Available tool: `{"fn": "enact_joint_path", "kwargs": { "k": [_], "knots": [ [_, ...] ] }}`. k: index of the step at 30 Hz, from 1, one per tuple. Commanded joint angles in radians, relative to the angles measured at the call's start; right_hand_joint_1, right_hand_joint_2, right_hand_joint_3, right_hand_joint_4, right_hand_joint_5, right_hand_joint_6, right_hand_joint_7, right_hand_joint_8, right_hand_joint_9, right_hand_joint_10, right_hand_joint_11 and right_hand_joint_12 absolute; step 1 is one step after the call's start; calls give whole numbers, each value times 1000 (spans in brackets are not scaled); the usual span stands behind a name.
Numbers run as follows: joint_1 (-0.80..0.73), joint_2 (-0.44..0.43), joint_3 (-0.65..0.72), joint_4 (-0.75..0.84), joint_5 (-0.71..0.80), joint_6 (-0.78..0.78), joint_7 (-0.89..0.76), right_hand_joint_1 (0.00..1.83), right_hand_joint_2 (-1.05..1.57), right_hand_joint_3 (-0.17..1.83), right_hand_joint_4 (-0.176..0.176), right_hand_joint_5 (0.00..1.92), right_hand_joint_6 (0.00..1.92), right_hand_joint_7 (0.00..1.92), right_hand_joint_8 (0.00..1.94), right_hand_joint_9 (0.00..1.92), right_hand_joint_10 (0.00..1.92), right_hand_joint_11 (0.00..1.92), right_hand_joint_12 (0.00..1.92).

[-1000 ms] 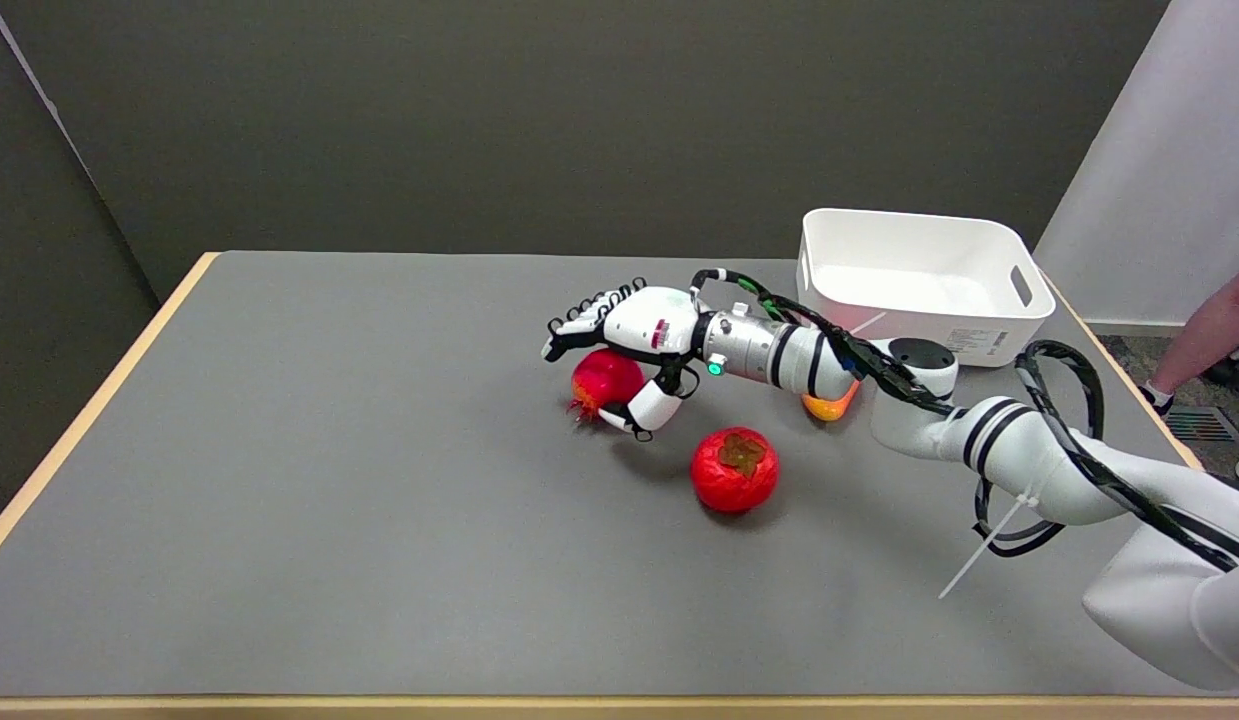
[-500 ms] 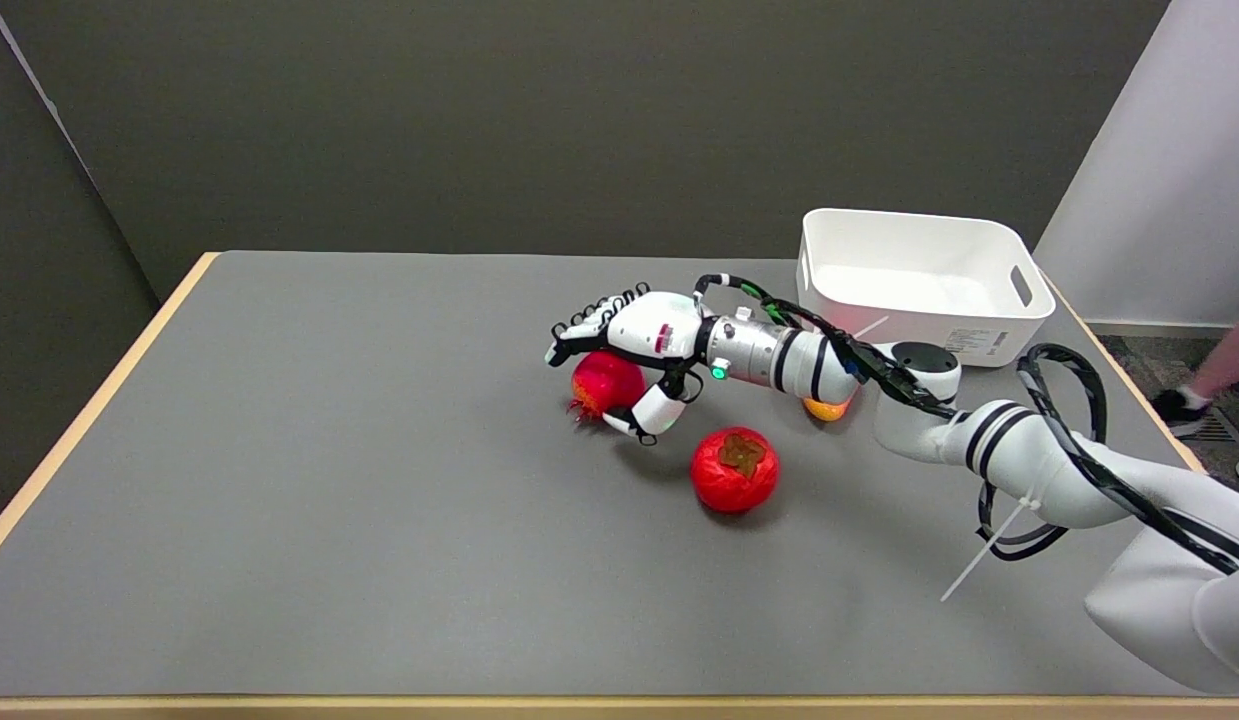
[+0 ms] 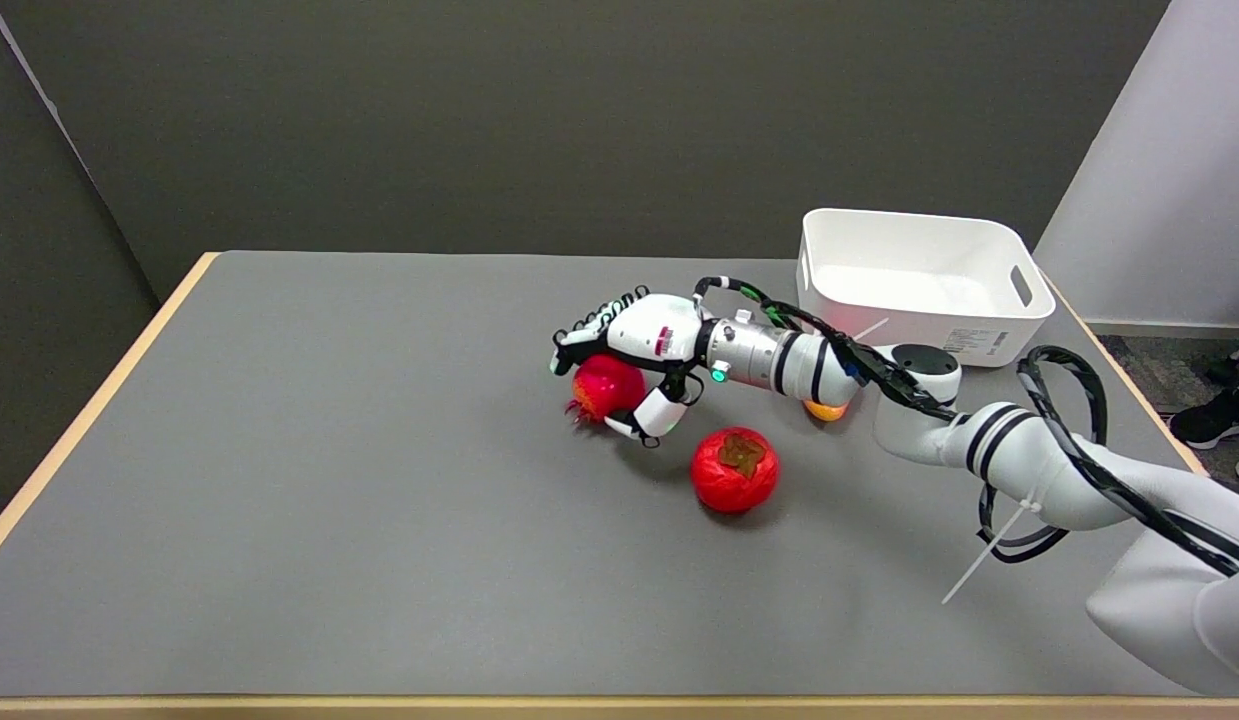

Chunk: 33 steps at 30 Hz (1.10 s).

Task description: Pick up the pomegranate.

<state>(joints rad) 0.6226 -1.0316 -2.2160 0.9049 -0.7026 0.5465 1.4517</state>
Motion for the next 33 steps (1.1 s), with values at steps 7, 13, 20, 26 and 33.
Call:
{"fn": "enact_joint_path", "kwargs": {
  "k": [7, 13, 20, 26, 33],
  "knots": [
    [-13, 1, 4, 16, 1, 0, -70, 940, 815, 884, 118, 419, 1046, 642, 857, 603, 1150, 422, 1536],
    [-19, 2, 9, 21, 6, -1, -73, 1160, 1198, 189, -32, 520, 1545, 776, 1360, 687, 1254, 558, 1655],
    [-24, 5, 20, 25, 33, 9, -116, 1157, 1196, 164, -78, 558, 1596, 836, 1309, 791, 1267, 728, 1786],
    [-50, 8, 98, 55, 39, 39, -118, 1158, 1157, 250, -83, 560, 1598, 836, 1357, 808, 1339, 737, 1798],
    [-122, 24, 309, 190, 39, 70, -120, 1161, 1117, 308, -70, 587, 1580, 850, 1332, 811, 1355, 732, 1810]
  ]
}}
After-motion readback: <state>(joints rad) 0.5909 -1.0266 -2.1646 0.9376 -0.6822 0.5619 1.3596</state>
